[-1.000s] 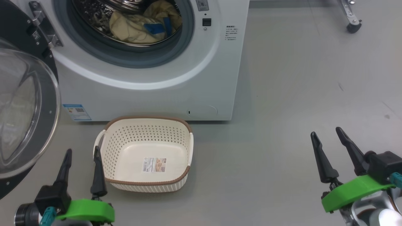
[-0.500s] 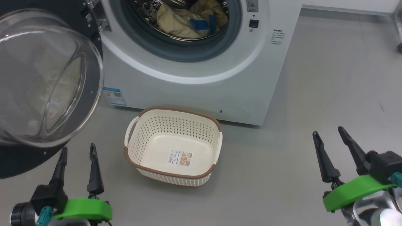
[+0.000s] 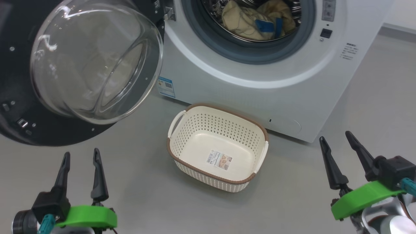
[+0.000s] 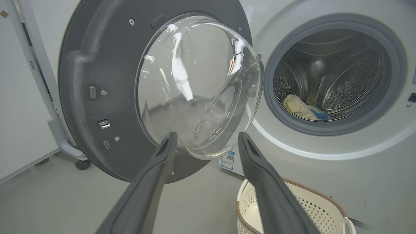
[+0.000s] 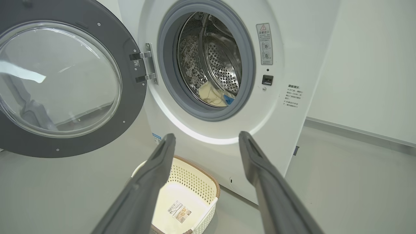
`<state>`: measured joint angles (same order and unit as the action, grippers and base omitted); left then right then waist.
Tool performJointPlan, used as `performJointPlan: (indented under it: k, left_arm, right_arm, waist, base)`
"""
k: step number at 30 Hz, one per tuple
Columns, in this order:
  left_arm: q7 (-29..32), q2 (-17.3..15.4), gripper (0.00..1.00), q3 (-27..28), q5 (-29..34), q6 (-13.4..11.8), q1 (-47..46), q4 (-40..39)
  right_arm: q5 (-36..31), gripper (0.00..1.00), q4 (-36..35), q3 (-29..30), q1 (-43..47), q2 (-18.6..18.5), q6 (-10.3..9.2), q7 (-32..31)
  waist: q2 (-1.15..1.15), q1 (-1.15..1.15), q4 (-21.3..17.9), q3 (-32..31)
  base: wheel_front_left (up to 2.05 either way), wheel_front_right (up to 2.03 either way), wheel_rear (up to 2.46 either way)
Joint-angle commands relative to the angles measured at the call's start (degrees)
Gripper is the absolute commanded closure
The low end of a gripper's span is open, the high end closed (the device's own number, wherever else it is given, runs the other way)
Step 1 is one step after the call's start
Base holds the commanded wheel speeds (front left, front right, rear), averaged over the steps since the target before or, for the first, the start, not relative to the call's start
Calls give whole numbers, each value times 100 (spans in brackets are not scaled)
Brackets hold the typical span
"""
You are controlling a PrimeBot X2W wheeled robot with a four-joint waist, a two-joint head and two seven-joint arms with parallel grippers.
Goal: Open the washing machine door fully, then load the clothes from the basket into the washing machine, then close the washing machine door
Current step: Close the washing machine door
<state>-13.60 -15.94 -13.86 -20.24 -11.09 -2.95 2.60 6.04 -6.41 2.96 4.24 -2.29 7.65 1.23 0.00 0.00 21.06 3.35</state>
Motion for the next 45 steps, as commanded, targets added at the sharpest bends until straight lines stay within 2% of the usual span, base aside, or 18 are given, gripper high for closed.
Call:
performJointPlan:
  k: [1, 8, 19, 20, 21, 22, 24, 25, 31, 34, 35, 38, 41, 45]
  left_arm:
    - [-56, -83, 0, 217, -22, 8, -227, -181]
    - [-91, -9, 0, 218, -63, 29, -238, -184]
    - [-127, 38, 0, 323, -103, 100, -283, -336]
    - [-129, 43, 3, 341, -105, 114, -294, -365]
    - [-131, 44, 13, 360, -101, 133, -307, -401]
    - [-133, 59, 48, 382, -125, 162, -317, -432]
    - [-136, 78, 78, 440, -160, 242, -357, -527]
    - [-137, 109, 100, 483, -203, 287, -375, -594]
    - [-139, 245, 100, 792, -382, 630, -510, -1245]
    - [-139, 248, 100, 934, -542, 898, -600, -1555]
    - [-139, 235, 100, 1018, -796, 1108, -689, -1697]
    - [-91, -18, 100, 1230, -1126, 1400, -883, -1738]
    - [78, -418, 100, 1462, -1484, 1624, -1079, -1599]
    - [334, -924, 100, 1625, -2471, 1822, -1365, -1254]
  right_arm:
    - [-33, 0, -205, -155, -273, -59, -16, -15]
    - [-87, 0, -147, -198, -334, -59, -16, -20]
    - [-115, 0, -186, -254, -381, -59, -16, -78]
    - [-118, 0, -191, -254, -381, -59, -16, -84]
    - [-123, 0, -197, -252, -383, -59, -16, -90]
    - [-128, 0, -204, -249, -384, -59, -16, -96]
    - [-135, 0, -219, -240, -386, -59, -16, -108]
    - [-138, 0, -228, -233, -385, -59, -16, -113]
    - [-158, 0, -279, -204, -371, -59, -16, -157]
    - [-177, 0, -306, -204, -375, -59, -16, -183]
    - [-183, 0, -331, -209, -370, -59, -16, -203]
    - [-185, 0, -358, -231, -369, -59, -16, -224]
    - [-179, 0, -374, -268, -377, -59, -16, -231]
    - [-181, 0, -383, -292, -377, -59, -16, -247]
  waist:
    - [0, 0, 294, 22]
    - [0, 0, 655, 16]
    - [0, 0, 822, 60]
    - [0, 0, 828, 60]
    - [0, 0, 832, 61]
    - [0, 0, 835, 61]
    - [0, 0, 842, 62]
    - [0, 0, 848, 62]
    - [0, 0, 890, 45]
    - [0, 0, 906, 31]
    - [0, 0, 914, 21]
    - [0, 0, 902, 10]
    - [0, 0, 859, 20]
    - [0, 0, 783, 44]
  base:
    - [0, 0, 0]
    - [0, 0, 0]
    - [0, 0, 0]
    - [0, 0, 0]
    - [0, 0, 0]
    - [0, 0, 0]
    - [0, 0, 0]
    - [0, 0, 0]
    - [0, 0, 0]
    - [0, 0, 0]
    - [0, 0, 0]
    - [0, 0, 0]
    - [0, 0, 0]
    - [0, 0, 0]
